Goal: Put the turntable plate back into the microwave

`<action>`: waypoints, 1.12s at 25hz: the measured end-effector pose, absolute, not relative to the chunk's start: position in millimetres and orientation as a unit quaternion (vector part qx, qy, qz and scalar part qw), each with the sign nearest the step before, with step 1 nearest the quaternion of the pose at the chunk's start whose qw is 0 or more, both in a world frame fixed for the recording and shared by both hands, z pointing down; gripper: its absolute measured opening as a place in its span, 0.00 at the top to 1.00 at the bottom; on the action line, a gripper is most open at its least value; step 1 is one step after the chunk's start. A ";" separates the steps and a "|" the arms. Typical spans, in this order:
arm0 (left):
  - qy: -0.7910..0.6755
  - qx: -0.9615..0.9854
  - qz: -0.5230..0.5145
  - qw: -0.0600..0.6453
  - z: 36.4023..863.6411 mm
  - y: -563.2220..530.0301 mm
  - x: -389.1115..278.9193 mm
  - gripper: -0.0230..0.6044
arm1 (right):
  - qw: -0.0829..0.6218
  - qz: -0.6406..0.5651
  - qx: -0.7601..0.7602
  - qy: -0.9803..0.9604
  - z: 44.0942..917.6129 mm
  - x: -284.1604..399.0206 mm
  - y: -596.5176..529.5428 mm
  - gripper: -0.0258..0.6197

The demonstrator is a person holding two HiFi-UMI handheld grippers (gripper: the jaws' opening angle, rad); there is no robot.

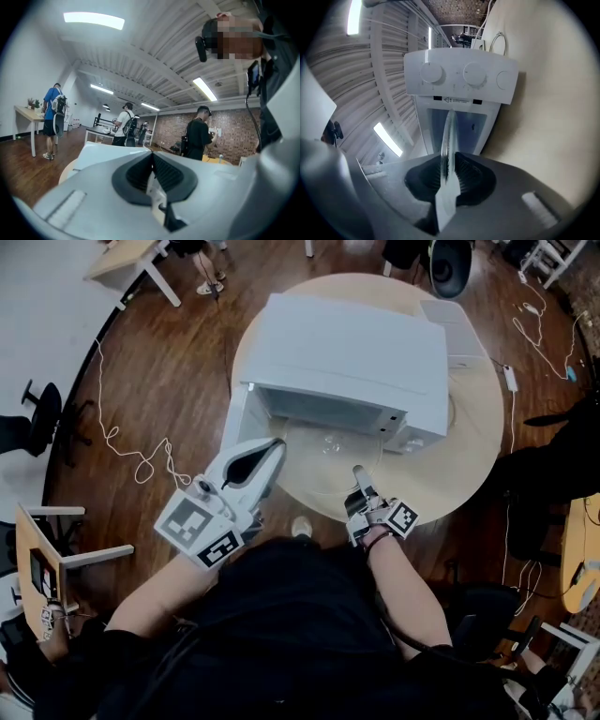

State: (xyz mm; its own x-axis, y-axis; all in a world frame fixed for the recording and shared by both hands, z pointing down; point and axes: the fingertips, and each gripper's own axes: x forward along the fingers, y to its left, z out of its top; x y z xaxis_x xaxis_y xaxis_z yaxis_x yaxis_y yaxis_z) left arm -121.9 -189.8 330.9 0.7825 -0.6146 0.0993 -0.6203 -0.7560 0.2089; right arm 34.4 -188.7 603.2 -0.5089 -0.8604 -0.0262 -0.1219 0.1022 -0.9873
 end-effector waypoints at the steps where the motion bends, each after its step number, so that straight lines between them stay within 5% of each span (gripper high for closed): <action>1: -0.332 0.936 0.011 0.117 330.5 -190.5 -125.6 0.96 | 0.334 -0.560 -0.373 0.660 604.5 31.0 -195.4 0.90; 15: -0.344 0.932 0.044 0.106 332.3 -185.1 -167.6 0.96 | 0.446 -0.541 -0.443 0.559 615.3 21.2 -303.1 0.90; 28: -0.366 0.925 0.046 0.095 333.2 -196.0 -202.9 0.96 | 0.447 -0.521 -0.504 0.525 630.3 35.8 -358.0 0.88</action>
